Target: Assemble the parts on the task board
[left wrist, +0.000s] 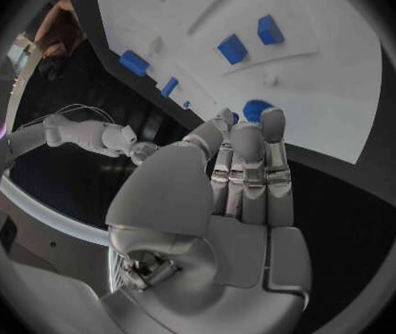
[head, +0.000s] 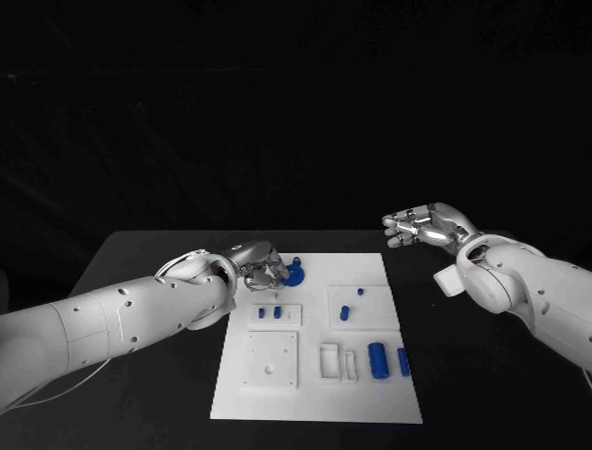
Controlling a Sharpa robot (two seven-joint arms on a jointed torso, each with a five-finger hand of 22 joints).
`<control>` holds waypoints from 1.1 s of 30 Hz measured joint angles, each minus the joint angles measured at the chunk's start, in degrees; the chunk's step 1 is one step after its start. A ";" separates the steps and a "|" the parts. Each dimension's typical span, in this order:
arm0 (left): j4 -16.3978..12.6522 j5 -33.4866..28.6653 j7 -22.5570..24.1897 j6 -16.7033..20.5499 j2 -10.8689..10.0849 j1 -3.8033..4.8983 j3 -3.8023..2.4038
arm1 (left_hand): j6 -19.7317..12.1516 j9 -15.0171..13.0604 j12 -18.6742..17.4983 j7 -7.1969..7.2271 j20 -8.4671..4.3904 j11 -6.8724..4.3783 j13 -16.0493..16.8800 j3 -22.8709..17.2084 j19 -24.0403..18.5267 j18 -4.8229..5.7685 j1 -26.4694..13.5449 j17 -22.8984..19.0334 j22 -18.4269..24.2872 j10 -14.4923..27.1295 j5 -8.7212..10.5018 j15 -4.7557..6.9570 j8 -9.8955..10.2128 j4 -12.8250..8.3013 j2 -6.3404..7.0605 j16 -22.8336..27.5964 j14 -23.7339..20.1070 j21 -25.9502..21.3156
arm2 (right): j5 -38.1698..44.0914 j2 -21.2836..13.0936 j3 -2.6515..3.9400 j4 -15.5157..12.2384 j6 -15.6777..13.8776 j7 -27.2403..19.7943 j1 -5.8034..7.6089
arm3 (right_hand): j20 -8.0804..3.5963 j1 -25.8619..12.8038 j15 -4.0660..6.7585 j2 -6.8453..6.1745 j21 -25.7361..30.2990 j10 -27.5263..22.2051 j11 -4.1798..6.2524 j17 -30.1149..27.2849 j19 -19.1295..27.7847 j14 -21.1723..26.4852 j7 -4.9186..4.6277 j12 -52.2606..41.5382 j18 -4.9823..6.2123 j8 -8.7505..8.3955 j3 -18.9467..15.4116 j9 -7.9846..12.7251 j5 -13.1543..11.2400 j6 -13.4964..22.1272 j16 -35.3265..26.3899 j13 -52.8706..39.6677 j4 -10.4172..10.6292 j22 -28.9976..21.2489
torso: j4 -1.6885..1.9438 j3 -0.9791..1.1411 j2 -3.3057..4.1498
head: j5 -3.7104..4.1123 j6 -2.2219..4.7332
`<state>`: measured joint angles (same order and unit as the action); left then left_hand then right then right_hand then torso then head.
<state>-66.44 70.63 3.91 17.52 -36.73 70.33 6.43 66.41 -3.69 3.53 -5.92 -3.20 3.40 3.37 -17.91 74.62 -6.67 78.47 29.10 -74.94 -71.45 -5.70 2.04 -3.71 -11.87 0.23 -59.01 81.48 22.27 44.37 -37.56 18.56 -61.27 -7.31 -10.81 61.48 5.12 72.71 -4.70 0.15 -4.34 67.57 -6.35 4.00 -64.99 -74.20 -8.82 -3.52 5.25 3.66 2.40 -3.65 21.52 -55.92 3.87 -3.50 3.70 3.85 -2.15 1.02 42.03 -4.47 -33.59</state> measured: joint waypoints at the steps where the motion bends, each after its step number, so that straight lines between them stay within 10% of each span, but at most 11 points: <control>1: -0.13 -0.11 -0.07 -0.26 -0.23 0.01 0.00 | 0.00 0.00 0.00 0.00 0.00 0.00 0.00 0.00 0.00 0.00 0.00 0.00 0.00 0.00 0.00 0.00 0.00 0.00 0.00 0.00 0.00 0.00 | 0.00 -0.03 0.00 0.00 0.00 0.00 0.00 | 0.00 0.00 0.00 0.00 0.00 0.00 0.00 0.00 0.00 0.00 0.00 0.00 0.01 0.00 0.00 0.00 0.00 0.00 0.00 0.00 0.00 0.00 | -0.01 -0.01 0.02 | -0.01 -0.04; 33: 3.23 1.51 -0.88 -5.25 -0.13 -0.25 0.18 | 0.00 0.00 0.00 0.00 0.22 -0.01 -0.01 0.24 -0.21 0.00 0.00 -0.24 0.02 0.00 0.00 0.00 0.00 -0.24 0.00 0.00 0.00 0.00 | -0.01 -0.16 0.00 -0.38 -0.02 0.01 0.00 | 0.00 0.00 0.00 0.00 0.00 0.00 0.00 0.00 0.00 0.00 0.00 0.00 0.00 0.00 0.00 0.00 0.00 0.00 0.00 0.00 0.00 0.00 | -0.30 0.12 0.15 | -0.33 -0.23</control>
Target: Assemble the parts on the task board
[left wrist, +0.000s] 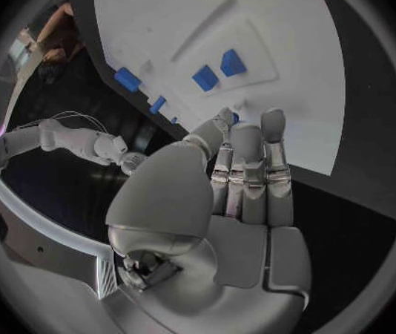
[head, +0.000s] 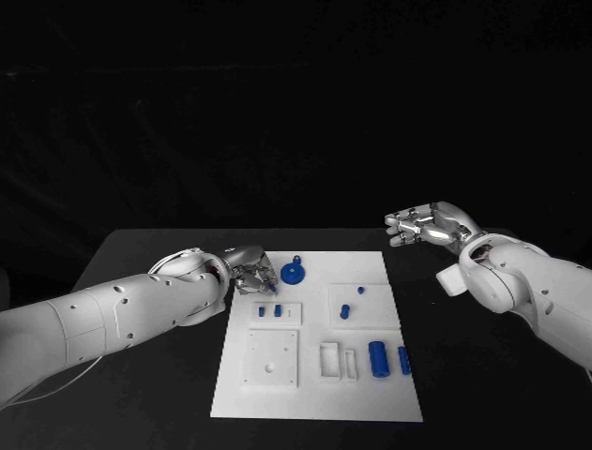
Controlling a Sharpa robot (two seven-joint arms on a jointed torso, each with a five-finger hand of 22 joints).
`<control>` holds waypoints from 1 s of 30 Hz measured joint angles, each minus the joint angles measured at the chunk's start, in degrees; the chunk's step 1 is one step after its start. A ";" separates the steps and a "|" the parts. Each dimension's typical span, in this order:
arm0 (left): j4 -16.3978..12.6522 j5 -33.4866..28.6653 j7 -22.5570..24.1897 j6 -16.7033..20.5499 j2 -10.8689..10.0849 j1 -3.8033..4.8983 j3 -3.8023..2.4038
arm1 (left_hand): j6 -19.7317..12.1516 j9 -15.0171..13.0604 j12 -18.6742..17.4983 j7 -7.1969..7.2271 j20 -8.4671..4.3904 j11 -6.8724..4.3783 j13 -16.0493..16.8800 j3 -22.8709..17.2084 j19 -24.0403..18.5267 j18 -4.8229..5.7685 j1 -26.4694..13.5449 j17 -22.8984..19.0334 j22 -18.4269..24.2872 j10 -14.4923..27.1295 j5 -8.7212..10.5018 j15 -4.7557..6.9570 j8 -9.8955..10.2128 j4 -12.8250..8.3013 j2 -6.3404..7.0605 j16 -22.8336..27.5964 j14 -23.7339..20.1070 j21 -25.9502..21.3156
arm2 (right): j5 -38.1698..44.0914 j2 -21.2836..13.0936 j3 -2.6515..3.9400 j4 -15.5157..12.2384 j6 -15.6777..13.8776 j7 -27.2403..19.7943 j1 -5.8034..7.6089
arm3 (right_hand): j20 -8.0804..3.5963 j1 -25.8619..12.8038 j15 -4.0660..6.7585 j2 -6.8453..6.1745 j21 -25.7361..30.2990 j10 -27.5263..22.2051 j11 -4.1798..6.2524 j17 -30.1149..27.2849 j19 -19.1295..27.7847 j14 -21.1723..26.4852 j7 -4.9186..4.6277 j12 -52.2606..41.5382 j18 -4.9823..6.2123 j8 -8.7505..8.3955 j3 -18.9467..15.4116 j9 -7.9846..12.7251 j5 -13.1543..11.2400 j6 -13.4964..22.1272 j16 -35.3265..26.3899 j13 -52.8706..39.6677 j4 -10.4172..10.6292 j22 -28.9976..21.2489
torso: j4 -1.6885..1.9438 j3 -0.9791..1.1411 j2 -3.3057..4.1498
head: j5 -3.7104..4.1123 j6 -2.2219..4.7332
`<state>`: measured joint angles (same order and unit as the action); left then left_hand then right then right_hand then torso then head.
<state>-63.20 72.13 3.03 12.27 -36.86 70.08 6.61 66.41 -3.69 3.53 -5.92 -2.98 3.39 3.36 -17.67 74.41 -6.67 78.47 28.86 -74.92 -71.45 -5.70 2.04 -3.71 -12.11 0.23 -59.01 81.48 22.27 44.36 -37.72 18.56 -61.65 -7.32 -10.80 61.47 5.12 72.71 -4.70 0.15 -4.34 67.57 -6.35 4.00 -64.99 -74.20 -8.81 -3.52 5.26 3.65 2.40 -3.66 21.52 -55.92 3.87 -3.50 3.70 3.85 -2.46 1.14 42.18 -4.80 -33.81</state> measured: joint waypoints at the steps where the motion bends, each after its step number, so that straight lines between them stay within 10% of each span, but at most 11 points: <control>1: 0.23 0.06 0.00 -0.07 0.14 -0.03 0.04 | 0.00 0.00 0.00 0.00 0.00 0.00 0.00 0.00 0.00 0.01 0.00 0.00 0.00 0.00 0.00 0.00 0.00 0.00 0.00 0.00 0.00 0.00 | 0.00 0.00 0.00 -0.02 0.00 -0.01 0.00 | 0.00 0.00 0.00 0.00 0.00 0.00 0.00 0.00 0.00 0.00 0.00 0.00 0.00 0.00 0.00 0.00 0.00 0.00 0.00 0.00 0.00 0.00 | -0.01 0.00 -0.01 | 0.00 0.00; 30: 1.60 0.77 -0.02 -1.38 1.49 -0.41 0.74 | -0.21 0.01 0.01 -0.20 0.01 0.01 0.00 0.00 0.00 0.04 0.00 -0.12 -0.03 0.41 -0.45 0.00 0.00 0.00 0.00 0.00 0.00 0.22 | 0.00 0.01 0.00 -0.10 0.00 -0.04 0.00 | 0.00 0.00 0.00 0.00 0.00 0.00 0.00 0.00 0.00 0.00 0.00 0.00 0.00 0.00 0.00 0.00 0.00 0.00 0.00 0.00 0.00 0.00 | 0.10 -0.04 -0.07 | 0.16 -0.42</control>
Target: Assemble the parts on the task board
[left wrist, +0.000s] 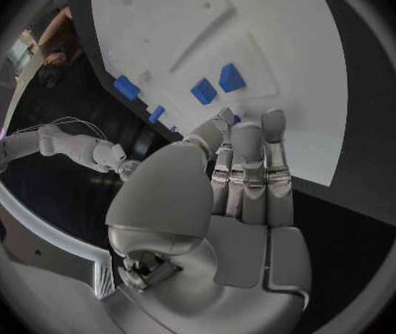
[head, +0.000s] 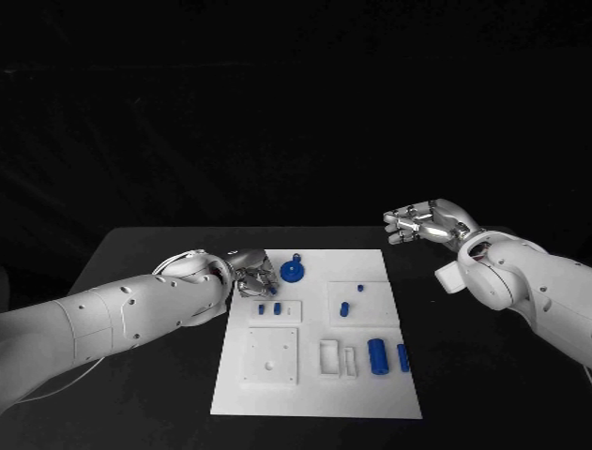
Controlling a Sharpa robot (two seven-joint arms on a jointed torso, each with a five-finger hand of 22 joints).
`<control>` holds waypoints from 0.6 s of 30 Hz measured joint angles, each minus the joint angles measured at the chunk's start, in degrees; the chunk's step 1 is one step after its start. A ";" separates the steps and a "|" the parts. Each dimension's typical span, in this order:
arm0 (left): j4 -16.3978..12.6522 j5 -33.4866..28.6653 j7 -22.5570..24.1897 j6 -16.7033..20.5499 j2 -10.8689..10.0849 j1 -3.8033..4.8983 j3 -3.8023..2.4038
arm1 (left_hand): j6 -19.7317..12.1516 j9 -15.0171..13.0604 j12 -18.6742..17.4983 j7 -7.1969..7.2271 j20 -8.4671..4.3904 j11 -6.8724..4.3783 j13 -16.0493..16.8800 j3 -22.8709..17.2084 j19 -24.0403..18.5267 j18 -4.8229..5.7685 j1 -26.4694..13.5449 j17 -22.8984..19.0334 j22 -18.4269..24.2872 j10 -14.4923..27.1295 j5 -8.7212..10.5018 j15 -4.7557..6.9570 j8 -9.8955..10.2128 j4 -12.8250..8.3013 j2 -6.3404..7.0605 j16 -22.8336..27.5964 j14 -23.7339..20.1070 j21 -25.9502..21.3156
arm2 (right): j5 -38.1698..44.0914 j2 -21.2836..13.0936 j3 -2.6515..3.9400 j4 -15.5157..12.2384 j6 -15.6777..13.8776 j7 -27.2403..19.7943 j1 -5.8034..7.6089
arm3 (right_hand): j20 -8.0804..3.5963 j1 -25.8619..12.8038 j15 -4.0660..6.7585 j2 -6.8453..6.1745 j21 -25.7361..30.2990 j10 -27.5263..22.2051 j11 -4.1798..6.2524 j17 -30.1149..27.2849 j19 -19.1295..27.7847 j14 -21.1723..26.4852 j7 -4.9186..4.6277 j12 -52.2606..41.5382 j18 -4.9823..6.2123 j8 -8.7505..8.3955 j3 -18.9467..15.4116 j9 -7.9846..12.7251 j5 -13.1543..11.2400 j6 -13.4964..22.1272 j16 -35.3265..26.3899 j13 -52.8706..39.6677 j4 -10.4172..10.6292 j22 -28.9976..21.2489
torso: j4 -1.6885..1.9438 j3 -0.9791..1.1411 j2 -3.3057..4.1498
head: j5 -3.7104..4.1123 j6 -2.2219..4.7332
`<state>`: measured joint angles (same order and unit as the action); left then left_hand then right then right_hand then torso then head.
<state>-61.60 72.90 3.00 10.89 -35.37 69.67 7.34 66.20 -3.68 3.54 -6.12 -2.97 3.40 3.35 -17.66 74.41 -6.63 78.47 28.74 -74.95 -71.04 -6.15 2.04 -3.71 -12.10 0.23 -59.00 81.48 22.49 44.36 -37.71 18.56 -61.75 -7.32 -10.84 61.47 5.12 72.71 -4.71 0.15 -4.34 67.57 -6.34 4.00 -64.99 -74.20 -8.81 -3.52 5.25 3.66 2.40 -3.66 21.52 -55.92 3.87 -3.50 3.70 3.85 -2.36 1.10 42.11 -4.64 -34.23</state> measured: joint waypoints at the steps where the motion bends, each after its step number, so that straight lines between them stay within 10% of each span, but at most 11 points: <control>1: 0.07 0.00 -0.01 0.00 0.04 0.00 0.00 | 0.00 0.00 0.00 0.00 0.00 0.00 0.00 0.00 0.00 0.00 0.00 0.00 0.00 0.00 0.00 0.00 0.00 0.00 0.00 0.00 0.00 0.00 | 0.00 0.00 0.00 0.00 0.00 0.00 0.00 | 0.00 0.00 0.00 0.00 0.00 0.00 0.00 0.00 0.00 0.00 0.00 0.00 0.01 0.00 0.00 0.00 0.00 0.00 0.00 0.00 0.00 0.00 | 0.00 0.01 0.00 | 0.01 0.01; 18: 1.55 0.19 -1.00 -0.22 1.39 -0.02 0.02 | -0.14 0.01 0.01 0.14 -0.01 0.11 0.07 0.00 -0.42 0.13 -0.20 0.00 0.02 0.51 0.00 -0.01 0.00 0.00 -0.20 0.00 -0.42 0.00 | 0.00 -0.07 0.00 0.06 0.01 0.02 0.00 | 0.00 0.00 0.00 0.00 0.00 0.00 0.00 0.00 0.00 0.00 0.00 0.00 0.00 0.00 0.00 0.02 0.00 0.00 0.00 0.00 0.00 0.00 | -0.07 0.01 0.07 | 0.03 -0.08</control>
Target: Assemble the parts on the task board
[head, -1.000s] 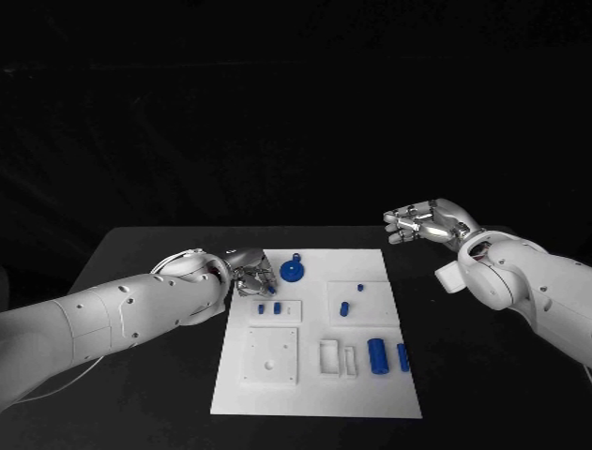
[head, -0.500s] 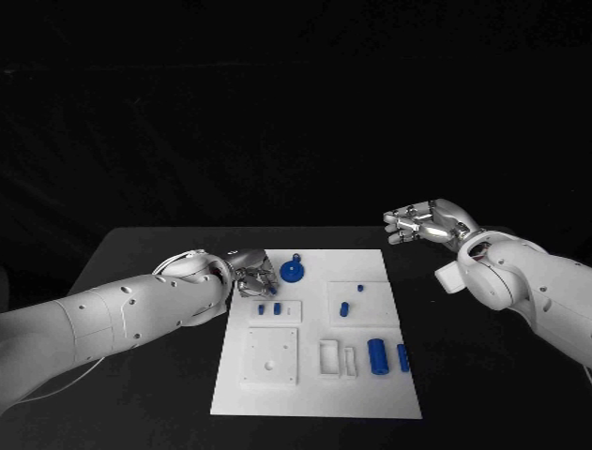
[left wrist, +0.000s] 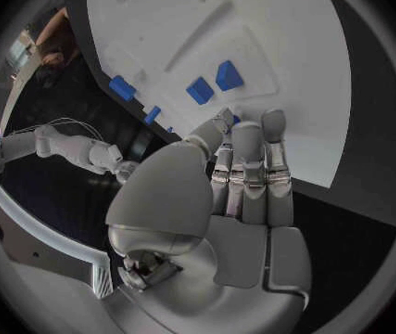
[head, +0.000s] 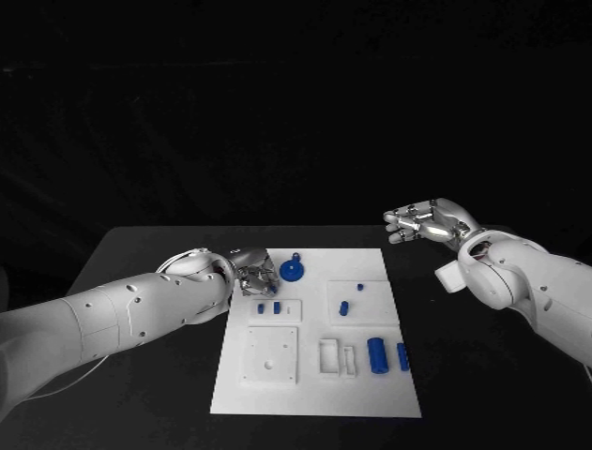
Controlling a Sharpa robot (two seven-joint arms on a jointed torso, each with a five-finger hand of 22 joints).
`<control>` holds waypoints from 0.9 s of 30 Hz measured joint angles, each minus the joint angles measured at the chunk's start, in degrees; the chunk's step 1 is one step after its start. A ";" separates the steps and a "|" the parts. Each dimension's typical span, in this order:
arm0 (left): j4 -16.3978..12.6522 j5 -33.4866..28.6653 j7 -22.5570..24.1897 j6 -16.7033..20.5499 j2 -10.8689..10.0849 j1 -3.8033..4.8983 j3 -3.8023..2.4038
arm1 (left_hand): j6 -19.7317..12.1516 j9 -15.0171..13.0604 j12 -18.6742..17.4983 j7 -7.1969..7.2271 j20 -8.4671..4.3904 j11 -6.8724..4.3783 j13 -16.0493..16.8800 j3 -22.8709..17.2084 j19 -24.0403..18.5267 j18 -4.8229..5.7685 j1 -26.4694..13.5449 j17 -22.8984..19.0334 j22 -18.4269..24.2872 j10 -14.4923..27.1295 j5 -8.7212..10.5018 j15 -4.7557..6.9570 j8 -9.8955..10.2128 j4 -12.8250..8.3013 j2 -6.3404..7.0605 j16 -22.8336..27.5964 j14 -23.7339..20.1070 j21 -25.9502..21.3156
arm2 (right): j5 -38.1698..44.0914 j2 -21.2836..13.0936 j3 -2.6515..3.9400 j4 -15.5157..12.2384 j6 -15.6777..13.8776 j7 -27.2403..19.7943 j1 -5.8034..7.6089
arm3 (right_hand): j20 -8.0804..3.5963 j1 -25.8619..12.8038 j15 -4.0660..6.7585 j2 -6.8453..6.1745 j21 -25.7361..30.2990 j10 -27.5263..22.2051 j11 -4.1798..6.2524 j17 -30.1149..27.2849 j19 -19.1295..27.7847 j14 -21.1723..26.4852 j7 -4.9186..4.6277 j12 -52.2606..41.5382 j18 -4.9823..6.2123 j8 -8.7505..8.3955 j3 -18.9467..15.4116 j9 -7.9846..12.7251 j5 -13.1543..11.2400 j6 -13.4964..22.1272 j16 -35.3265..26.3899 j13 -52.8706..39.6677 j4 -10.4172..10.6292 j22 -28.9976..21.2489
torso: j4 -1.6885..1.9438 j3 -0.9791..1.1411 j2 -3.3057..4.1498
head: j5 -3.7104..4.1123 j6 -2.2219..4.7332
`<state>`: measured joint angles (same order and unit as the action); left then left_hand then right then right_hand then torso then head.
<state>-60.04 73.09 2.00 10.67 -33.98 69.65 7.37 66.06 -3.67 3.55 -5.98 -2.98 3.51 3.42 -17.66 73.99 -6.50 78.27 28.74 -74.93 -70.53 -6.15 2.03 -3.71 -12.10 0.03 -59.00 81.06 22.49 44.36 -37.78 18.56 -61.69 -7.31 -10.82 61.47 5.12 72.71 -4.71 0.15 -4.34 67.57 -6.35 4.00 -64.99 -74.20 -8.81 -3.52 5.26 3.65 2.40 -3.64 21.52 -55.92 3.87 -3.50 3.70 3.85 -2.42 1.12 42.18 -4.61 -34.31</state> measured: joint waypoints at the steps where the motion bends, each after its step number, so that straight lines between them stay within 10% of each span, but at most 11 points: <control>1: 0.10 0.01 -0.12 -0.11 0.10 0.01 -0.01 | 0.00 0.00 0.00 0.00 0.00 0.00 0.01 0.00 0.00 0.00 0.00 0.00 0.00 0.00 0.00 0.00 0.00 0.00 0.00 0.00 0.00 0.00 | 0.00 0.00 0.00 0.01 0.00 0.00 0.00 | 0.00 0.00 0.00 0.00 0.00 0.00 0.00 0.00 0.00 0.00 0.00 0.00 0.00 0.00 0.00 0.02 0.00 0.00 0.00 0.00 0.00 0.00 | 0.01 -0.01 0.00 | 0.10 -0.01; 18: 0.52 0.02 -0.93 -1.85 0.40 0.02 -0.03 | -0.18 0.08 0.00 0.16 -0.06 0.20 -0.04 -0.14 -0.36 0.27 0.00 0.01 0.01 0.20 0.22 0.01 0.24 -0.14 0.00 0.00 -0.41 0.23 | -0.01 -0.15 0.00 0.07 0.01 0.03 0.00 | 0.00 0.00 0.00 0.00 0.00 0.00 0.00 0.00 0.00 0.00 0.00 0.00 0.00 0.00 0.00 0.03 0.00 0.00 0.00 0.00 0.00 0.00 | 0.10 -0.07 -0.06 | 0.31 -0.23; 27: 0.53 0.07 -0.98 -2.30 0.36 -0.08 0.07 | -6.37 0.08 0.00 0.40 0.19 0.41 -0.03 -1.00 -0.61 0.27 0.13 0.01 0.02 1.24 0.45 -0.19 0.21 -1.95 1.33 0.00 -0.61 0.89 | -0.01 -0.21 0.00 0.11 0.01 0.03 0.00 | 0.00 0.00 0.00 0.00 0.00 0.00 0.00 0.00 0.00 0.00 0.00 0.00 0.00 0.00 0.00 0.02 0.00 0.00 0.00 0.00 0.00 0.00 | 0.07 -0.04 -0.06 | 0.24 -0.31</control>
<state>-59.51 73.16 1.02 8.37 -33.62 69.57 7.44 59.69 -3.59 3.54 -5.58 -2.79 3.92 3.39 -18.66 73.38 -6.23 78.40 28.75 -74.91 -69.29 -5.71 1.84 -3.50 -14.05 1.36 -59.00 80.45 23.38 44.34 -37.99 18.56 -61.58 -7.30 -10.79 61.47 5.12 72.71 -4.71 0.15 -4.34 67.57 -6.35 4.00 -64.99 -74.20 -8.81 -3.52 5.25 3.66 2.40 -3.62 21.52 -55.92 3.87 -3.50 3.70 3.85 -2.36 1.07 42.12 -4.38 -34.62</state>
